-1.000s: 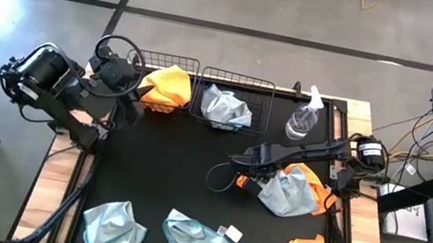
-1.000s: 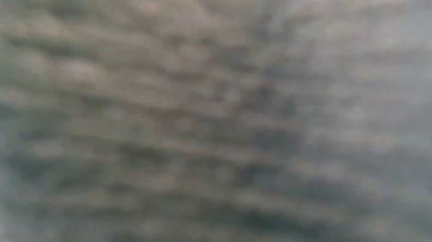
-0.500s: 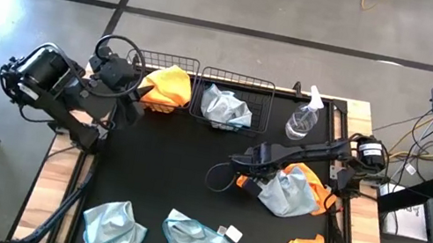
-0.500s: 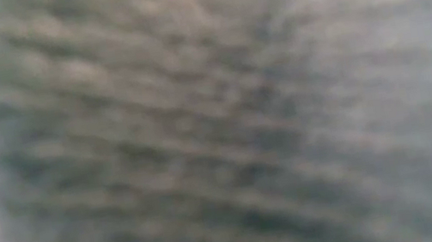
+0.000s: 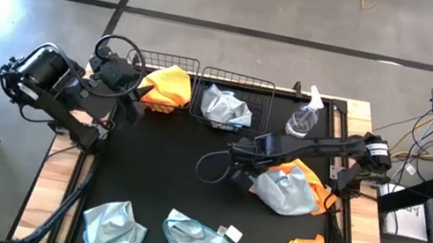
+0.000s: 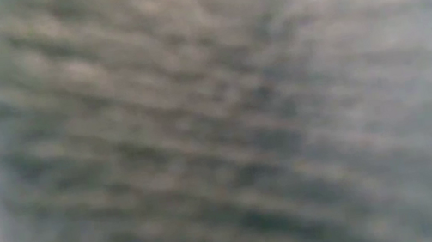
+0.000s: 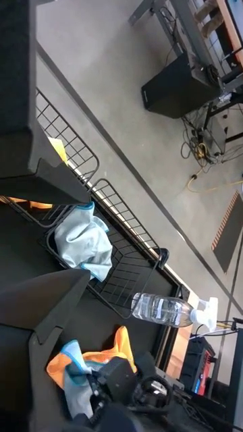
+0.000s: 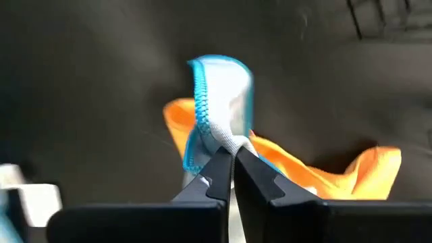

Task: Sort microfiber towel by color & place in baskets
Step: Put the blue microfiber cloth into the right black wire basket

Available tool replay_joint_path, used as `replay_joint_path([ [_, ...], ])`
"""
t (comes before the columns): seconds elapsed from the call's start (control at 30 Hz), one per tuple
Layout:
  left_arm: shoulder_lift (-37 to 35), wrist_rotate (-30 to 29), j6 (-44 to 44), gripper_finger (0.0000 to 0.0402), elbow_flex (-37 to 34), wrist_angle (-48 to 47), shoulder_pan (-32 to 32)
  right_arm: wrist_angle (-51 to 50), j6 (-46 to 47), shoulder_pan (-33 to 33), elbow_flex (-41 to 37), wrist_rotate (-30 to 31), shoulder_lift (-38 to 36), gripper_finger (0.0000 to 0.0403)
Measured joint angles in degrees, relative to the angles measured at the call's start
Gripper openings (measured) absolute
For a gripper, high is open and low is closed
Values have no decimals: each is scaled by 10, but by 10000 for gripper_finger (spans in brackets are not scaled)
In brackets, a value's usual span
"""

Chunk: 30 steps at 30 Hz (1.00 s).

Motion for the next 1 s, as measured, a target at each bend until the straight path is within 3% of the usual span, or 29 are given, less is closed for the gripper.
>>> replay_joint_path([
  [0.5,0,11,0,151,0,-12,0,-1,-30,0,133,65,-13,9],
  [1.0,-1,17,0,151,0,-26,0,0,-101,0,299,168,-13,9],
])
